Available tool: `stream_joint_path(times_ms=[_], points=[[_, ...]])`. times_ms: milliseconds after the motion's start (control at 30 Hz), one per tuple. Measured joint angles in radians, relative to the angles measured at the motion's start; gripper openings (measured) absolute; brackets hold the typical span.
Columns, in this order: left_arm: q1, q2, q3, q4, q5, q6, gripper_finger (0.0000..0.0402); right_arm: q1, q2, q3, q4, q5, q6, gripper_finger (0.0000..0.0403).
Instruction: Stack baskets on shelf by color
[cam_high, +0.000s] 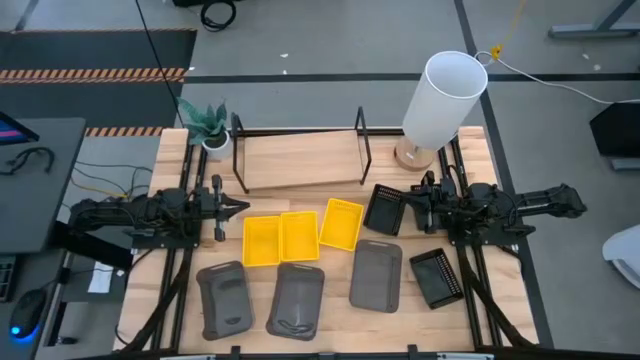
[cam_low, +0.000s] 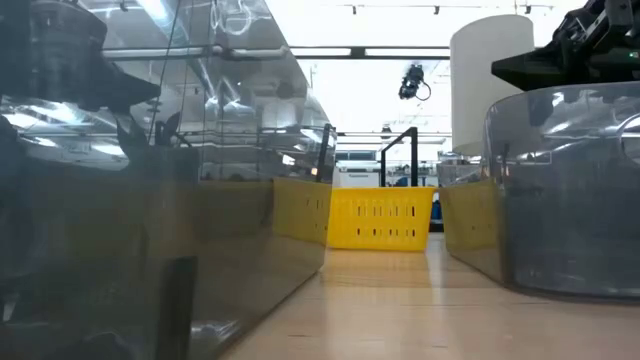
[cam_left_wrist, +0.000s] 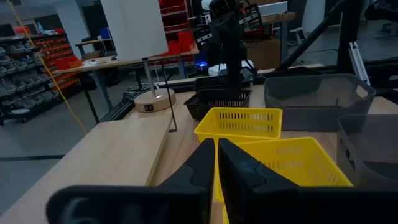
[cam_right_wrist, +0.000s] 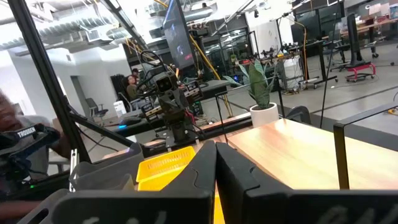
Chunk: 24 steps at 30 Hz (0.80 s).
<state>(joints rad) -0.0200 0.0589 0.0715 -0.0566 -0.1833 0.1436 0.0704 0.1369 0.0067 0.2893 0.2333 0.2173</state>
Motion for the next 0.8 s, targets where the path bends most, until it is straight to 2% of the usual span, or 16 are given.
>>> stream_joint_path(times_ms=[800], points=[[0.0,0.0,0.0,0.014,0.001,-0.018,0.0036,0.0,0.0,0.0,0.0,0.0,0.0,0.0016]])
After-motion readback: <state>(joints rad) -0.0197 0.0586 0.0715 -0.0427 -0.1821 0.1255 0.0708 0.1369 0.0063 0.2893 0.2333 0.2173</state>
